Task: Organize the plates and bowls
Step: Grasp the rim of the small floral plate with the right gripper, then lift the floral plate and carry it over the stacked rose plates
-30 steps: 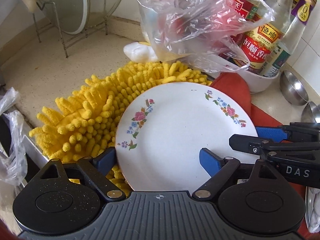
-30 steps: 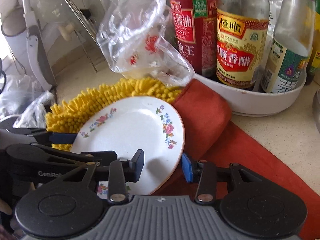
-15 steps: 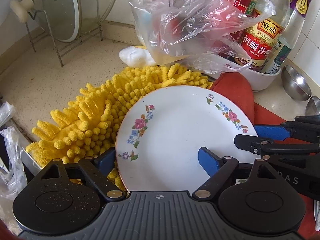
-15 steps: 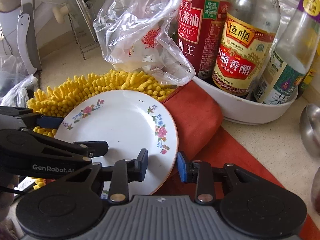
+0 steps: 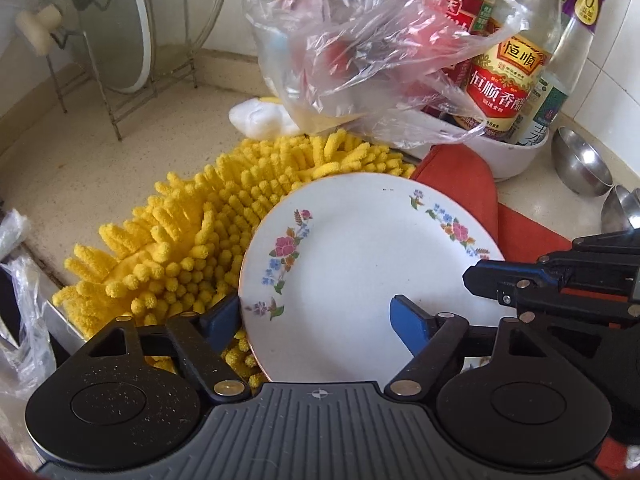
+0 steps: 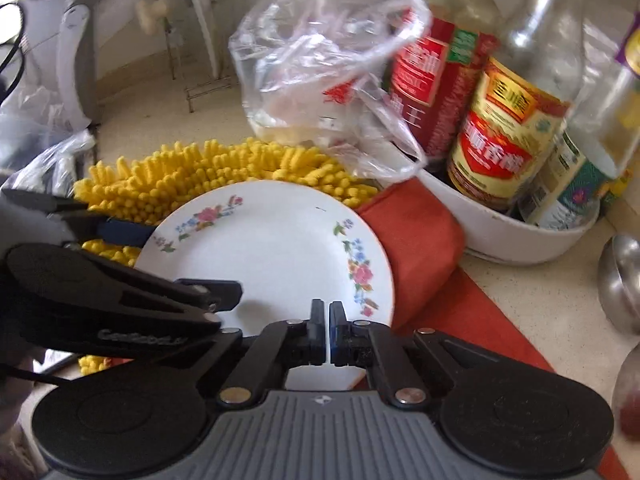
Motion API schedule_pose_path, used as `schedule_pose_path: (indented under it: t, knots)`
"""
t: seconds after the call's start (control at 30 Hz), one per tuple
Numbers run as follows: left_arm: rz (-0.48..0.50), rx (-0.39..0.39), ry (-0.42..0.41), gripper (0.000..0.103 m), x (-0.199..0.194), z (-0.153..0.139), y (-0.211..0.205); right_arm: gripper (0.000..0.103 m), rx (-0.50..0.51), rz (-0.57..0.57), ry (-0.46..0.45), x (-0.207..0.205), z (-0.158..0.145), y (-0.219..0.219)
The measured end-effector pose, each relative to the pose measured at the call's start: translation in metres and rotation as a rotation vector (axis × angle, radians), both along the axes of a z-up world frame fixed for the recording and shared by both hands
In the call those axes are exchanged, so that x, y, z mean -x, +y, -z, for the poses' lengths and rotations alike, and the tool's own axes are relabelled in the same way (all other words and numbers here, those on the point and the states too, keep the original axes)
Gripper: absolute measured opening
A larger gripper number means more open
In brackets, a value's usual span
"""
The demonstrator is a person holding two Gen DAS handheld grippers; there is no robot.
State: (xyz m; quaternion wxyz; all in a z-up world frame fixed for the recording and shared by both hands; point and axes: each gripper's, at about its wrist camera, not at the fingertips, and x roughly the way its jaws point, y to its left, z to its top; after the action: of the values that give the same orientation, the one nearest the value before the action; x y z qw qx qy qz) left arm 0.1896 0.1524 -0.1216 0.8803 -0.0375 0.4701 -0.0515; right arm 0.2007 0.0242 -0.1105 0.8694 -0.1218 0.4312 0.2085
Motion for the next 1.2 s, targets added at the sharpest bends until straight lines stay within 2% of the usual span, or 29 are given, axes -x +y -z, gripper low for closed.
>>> schedule_pose_path:
  t: [0.07, 0.27, 0.43, 0.6, 0.67, 0.73, 0.83, 0.87, 1.03, 1.2]
  knots:
    - [0.002, 0.003, -0.008, 0.086, 0.001, 0.0, 0.003, 0.006, -0.022, 0.017, -0.008, 0.0, -0.002, -0.006]
    - [0.026, -0.01, 0.002, 0.091, -0.002, 0.005, 0.001, 0.007, 0.035, 0.054, -0.033, -0.005, -0.002, -0.008]
    - [0.032, -0.007, 0.003, 0.093, -0.003, 0.008, 0.0, 0.008, 0.067, 0.04, -0.054, -0.004, 0.001, -0.005]
    - [0.037, -0.008, 0.004, 0.094, -0.006, 0.01, 0.0, 0.014, 0.056, 0.062, -0.06, -0.006, 0.001, -0.011]
    - [0.04, -0.008, 0.002, 0.095, -0.007, 0.01, -0.001, 0.022, 0.058, 0.082, -0.063, -0.007, 0.001, -0.016]
    - [0.045, -0.007, 0.001, 0.096, -0.007, 0.011, -0.001, 0.025, 0.068, 0.094, -0.055, -0.009, 0.004, -0.02]
    - [0.055, -0.01, -0.001, 0.098, -0.007, 0.012, -0.002, 0.025, 0.01, 0.069, -0.017, -0.009, 0.007, -0.024]
    - [0.061, -0.011, -0.003, 0.098, -0.008, 0.012, -0.003, 0.032, -0.016, 0.055, 0.013, -0.009, 0.008, -0.024]
    - [0.079, -0.008, -0.01, 0.099, -0.012, 0.013, -0.002, 0.032, -0.113, 0.077, 0.086, -0.01, 0.011, -0.038]
    - [0.084, -0.002, -0.015, 0.098, -0.013, 0.013, -0.005, 0.032, -0.162, 0.093, 0.105, -0.009, 0.011, -0.045]
